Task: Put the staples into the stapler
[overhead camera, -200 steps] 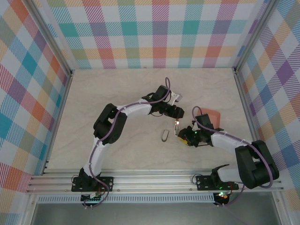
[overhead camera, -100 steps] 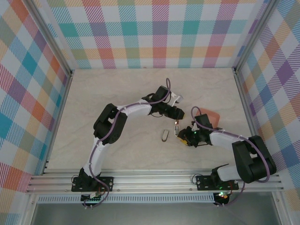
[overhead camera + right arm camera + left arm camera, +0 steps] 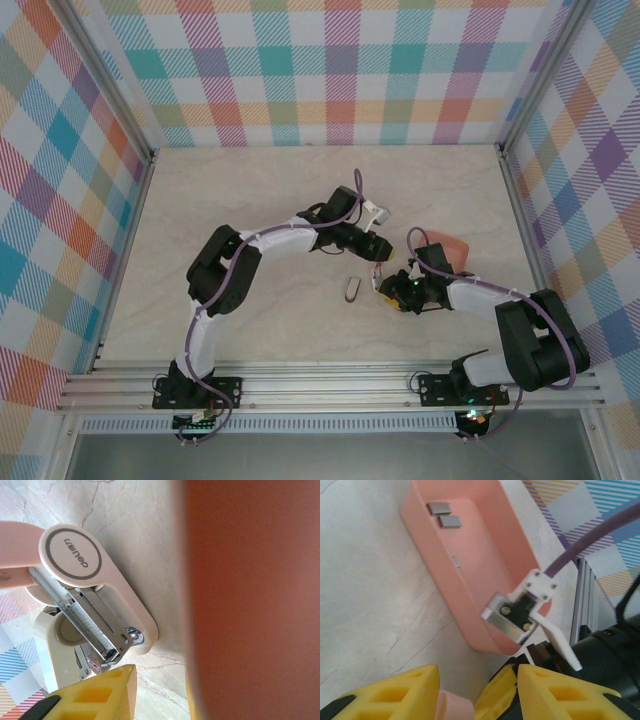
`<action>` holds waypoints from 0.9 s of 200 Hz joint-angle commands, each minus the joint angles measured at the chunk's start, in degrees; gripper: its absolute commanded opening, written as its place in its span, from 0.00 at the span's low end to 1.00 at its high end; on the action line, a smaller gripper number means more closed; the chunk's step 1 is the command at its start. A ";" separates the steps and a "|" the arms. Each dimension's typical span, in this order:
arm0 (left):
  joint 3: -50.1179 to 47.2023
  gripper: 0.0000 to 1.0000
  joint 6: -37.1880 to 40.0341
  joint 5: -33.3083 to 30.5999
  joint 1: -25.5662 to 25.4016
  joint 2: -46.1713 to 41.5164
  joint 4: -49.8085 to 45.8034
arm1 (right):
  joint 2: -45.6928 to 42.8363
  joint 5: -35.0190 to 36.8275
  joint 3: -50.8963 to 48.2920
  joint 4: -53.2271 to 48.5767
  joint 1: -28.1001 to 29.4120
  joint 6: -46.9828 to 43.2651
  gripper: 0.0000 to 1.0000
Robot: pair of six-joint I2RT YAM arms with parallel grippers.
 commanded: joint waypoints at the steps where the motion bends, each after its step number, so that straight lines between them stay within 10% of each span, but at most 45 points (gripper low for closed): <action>1: -0.57 0.45 2.56 2.30 -1.00 -1.67 0.56 | -0.32 1.29 0.83 -2.51 -0.34 -1.13 0.32; 180: -10.89 0.44 2.25 -1.19 -3.96 -6.37 -1.20 | -18.60 6.05 0.83 -17.94 -0.36 -2.28 0.34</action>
